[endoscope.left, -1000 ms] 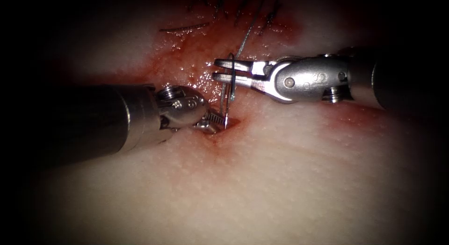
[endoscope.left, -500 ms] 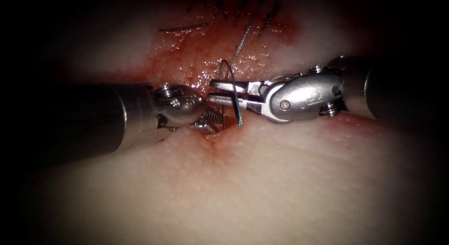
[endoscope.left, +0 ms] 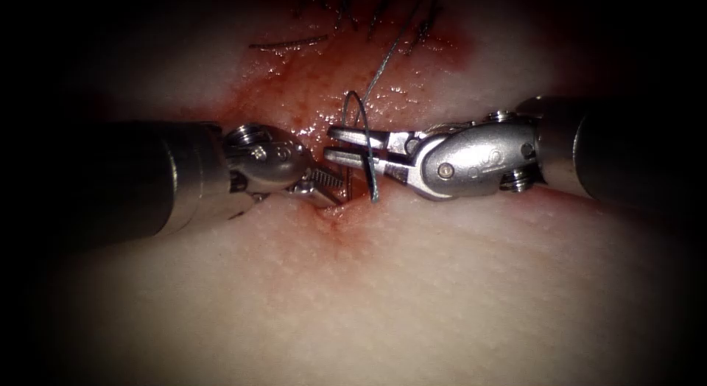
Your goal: Wound Closure
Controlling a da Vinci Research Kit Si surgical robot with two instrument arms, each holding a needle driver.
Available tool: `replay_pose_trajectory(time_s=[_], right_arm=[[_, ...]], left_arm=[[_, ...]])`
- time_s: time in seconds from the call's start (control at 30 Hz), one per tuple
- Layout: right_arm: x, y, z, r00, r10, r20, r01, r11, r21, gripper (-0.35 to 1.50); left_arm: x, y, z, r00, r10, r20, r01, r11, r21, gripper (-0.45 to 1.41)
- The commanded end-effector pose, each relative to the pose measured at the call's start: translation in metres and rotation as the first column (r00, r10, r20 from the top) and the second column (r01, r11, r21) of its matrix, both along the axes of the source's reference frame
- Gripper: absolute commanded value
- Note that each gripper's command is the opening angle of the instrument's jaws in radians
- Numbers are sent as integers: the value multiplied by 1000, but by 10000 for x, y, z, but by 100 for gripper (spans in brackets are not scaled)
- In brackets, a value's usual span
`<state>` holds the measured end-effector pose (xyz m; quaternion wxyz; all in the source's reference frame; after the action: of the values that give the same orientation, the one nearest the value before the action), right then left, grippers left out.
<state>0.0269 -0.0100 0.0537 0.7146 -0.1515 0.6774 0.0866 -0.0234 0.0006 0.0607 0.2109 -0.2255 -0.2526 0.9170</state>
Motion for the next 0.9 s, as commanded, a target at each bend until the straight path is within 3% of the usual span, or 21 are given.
replay_pose_trajectory(time_s=[0.03,0.2,0.37,0.9], right_arm=[[6,2,7,1000,1,1,-1,1000,1,-35],[4,4,8,1000,9,7,-9,1000,3,-35],[0,7,9,1000,22,18,-22,1000,5,-35],[-6,9,11,991,114,64,-118,990,77,-35]], left_arm=[[-4,2,3,1000,-5,6,5,1000,-6,61],[9,6,-21,998,-55,8,55,998,-42,56],[5,-4,-41,994,-101,27,103,992,-66,49],[-64,-38,-66,976,-140,165,163,977,-136,39]])
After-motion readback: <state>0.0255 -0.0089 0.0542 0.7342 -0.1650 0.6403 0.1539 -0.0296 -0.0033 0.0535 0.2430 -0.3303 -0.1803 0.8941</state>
